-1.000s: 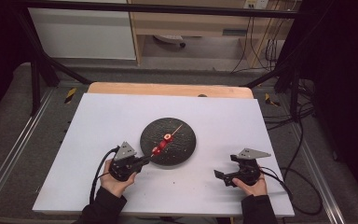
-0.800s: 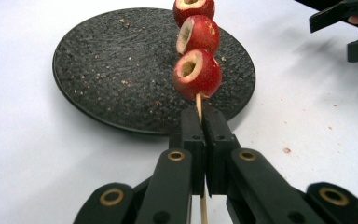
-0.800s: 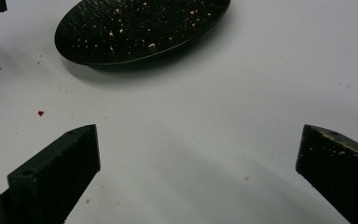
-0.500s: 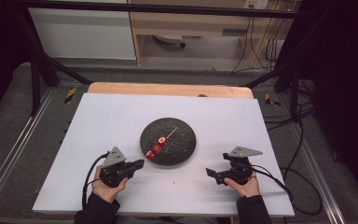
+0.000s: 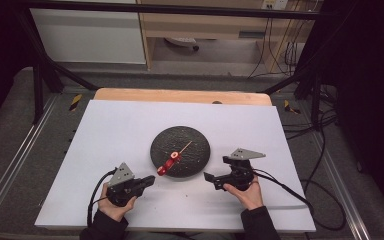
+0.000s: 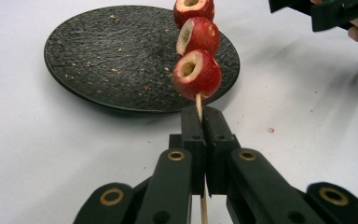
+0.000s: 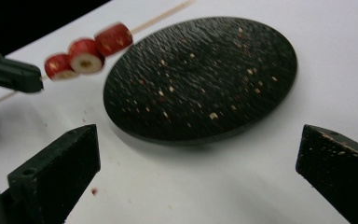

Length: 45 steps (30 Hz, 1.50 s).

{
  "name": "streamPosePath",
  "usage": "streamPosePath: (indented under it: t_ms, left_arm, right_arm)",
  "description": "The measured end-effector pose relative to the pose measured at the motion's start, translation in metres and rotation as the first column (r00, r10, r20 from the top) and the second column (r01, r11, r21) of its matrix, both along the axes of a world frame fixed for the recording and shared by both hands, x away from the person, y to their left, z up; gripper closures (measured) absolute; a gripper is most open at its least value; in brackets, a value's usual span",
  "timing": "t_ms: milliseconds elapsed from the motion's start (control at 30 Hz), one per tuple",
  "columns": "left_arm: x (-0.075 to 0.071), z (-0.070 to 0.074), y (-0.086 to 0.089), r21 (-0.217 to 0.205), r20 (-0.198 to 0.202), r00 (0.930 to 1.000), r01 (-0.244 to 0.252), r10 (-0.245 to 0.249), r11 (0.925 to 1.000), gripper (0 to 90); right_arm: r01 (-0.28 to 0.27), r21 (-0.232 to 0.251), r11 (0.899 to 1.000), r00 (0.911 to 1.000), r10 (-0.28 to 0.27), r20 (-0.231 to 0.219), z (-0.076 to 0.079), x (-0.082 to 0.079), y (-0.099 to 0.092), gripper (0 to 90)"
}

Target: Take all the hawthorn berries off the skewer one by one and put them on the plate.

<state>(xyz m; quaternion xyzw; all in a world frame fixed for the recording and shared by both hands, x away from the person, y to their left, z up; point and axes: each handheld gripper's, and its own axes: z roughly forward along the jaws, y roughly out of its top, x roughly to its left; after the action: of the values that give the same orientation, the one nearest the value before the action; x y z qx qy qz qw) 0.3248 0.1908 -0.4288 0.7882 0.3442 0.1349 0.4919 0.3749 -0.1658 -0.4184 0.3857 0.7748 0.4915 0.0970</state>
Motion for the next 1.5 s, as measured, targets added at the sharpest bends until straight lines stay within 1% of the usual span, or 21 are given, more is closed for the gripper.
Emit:
streamPosePath:
  t_ms: [233, 267, 300, 400, 467, 533, 567, 600, 667, 733, 833, 900, 933, 967, 1000, 1133, 1267, 1333, 1400, 1467, 1500]
  left_arm:
    - [-0.003, -0.002, -0.003, 0.003, -0.003, 0.9999, 0.012, -0.012, 0.9999, 88.1]
    - [-0.003, -0.002, -0.003, 0.003, -0.001, 0.9999, 0.013, -0.013, 0.9999, 88.1]
    - [-0.004, -0.002, -0.003, 0.004, 0.001, 0.9999, 0.013, -0.013, 0.9999, 88.1]
    - [-0.005, -0.003, -0.006, 0.005, 0.004, 0.9998, 0.018, -0.018, 0.9998, 88.1]
    - [-0.006, -0.003, -0.007, 0.007, 0.005, 0.9997, 0.022, -0.023, 0.9997, 88.1]
    - [-0.006, -0.003, -0.008, 0.008, 0.01, 0.9997, 0.024, -0.025, 0.9997, 88.1]
    - [-0.007, -0.003, -0.008, 0.008, 0.011, 0.9996, 0.025, -0.025, 0.9997, 88.1]
    - [-0.007, -0.003, -0.009, 0.006, 0.013, 0.9996, 0.025, -0.025, 0.9997, 88.1]
    - [-0.008, -0.003, -0.009, 0.005, 0.019, 0.9995, 0.027, -0.027, 0.9996, 88.1]
    - [-0.008, -0.002, -0.01, 0.001, 0.021, 0.9994, 0.026, -0.026, 0.9997, 88.1]
    - [-0.009, -0.002, -0.012, 0.0, 0.027, 0.9992, 0.031, -0.031, 0.9995, 88.1]
    - [-0.01, -0.002, -0.013, -0.001, 0.032, 0.9989, 0.033, -0.033, 0.9994, 88.1]
    - [-0.011, -0.002, -0.014, -0.003, 0.035, 0.9988, 0.033, -0.033, 0.9994, 88.1]
    - [-0.011, -0.001, -0.014, -0.003, 0.036, 0.9987, 0.035, -0.035, 0.9994, 88.1]
    - [-0.012, -0.001, -0.014, -0.005, 0.04, 0.9986, 0.035, -0.035, 0.9994, 88.1]
    - [-0.012, -0.002, -0.016, -0.003, 0.043, 0.9985, 0.035, -0.035, 0.9994, 88.1]
    - [-0.013, -0.002, -0.016, -0.003, 0.042, 0.9986, 0.032, -0.032, 0.9995, 88.1]
    - [-0.013, -0.002, -0.016, -0.007, 0.044, 0.9985, 0.032, -0.032, 0.9995, 88.1]
    - [-0.013, -0.002, -0.016, -0.008, 0.047, 0.9984, 0.033, -0.032, 0.9994, 88.1]
    - [-0.013, -0.002, -0.016, -0.009, 0.049, 0.9983, 0.033, -0.033, 0.9994, 88.1]
    - [-0.013, -0.002, -0.016, -0.012, 0.05, 0.9982, 0.033, -0.033, 0.9994, 88.1]
  right_arm:
    - [-0.011, 0.047, 0.999, 0.9999, 0.012, -0.009, 0.008, 0.01, 0.03, 1.9]
    - [-0.016, 0.071, 0.997, 0.9998, 0.017, -0.013, 0.01, 0.012, 0.037, 3.7]
    - [-0.016, 0.071, 0.997, 0.9998, 0.017, -0.013, 0.01, 0.012, 0.037, 3.7]
    - [-0.025, 0.117, 0.993, 0.9992, 0.028, -0.028, 0.011, 0.014, 0.046, 6.4]
    - [-0.032, 0.143, 0.989, 0.9985, 0.038, -0.039, 0.011, 0.016, 0.051, 9.7]
    - [-0.036, 0.154, 0.987, 0.998, 0.043, -0.046, 0.011, 0.018, 0.056, 13.6]
    - [-0.032, 0.174, 0.984, 0.9972, 0.044, -0.061, 0.011, 0.02, 0.059, 18.3]
    - [-0.032, 0.174, 0.984, 0.9972, 0.044, -0.061, 0.011, 0.02, 0.059, 18.3]
    - [-0.028, 0.2, 0.979, 0.9955, 0.046, -0.083, 0.011, 0.021, 0.06, 22.6]
    - [-0.015, 0.212, 0.977, 0.993, 0.04, -0.111, 0.008, 0.023, 0.061, 27.8]
    - [-0.014, 0.222, 0.975, 0.9915, 0.042, -0.123, 0.006, 0.024, 0.062, 31.7]
    - [-0.013, 0.241, 0.97, 0.9894, 0.048, -0.137, 0.005, 0.025, 0.063, 35.3]
    - [-0.012, 0.259, 0.966, 0.9874, 0.053, -0.149, 0.004, 0.026, 0.064, 39.1]
    - [-0.012, 0.259, 0.966, 0.9874, 0.053, -0.149, 0.004, 0.026, 0.064, 39.1]
    - [-0.01, 0.268, 0.963, 0.9857, 0.055, -0.159, 0.003, 0.026, 0.065, 43.2]
    - [-0.008, 0.279, 0.96, 0.9839, 0.057, -0.169, 0.002, 0.027, 0.066, 48.4]
    - [-0.005, 0.285, 0.958, 0.9832, 0.057, -0.174, 0.001, 0.027, 0.066, 51.4]
    - [0.002, 0.296, 0.955, 0.9807, 0.056, -0.187, 0.001, 0.027, 0.067, 53.6]
    - [0.004, 0.306, 0.952, 0.9786, 0.059, -0.197, 0.003, 0.027, 0.066, 58.5]
    - [0.006, 0.31, 0.951, 0.9782, 0.059, -0.199, 0.003, 0.027, 0.066, 59.2]
    - [0.006, 0.318, 0.948, 0.978, 0.061, -0.2, 0.004, 0.027, 0.066, 59.9]
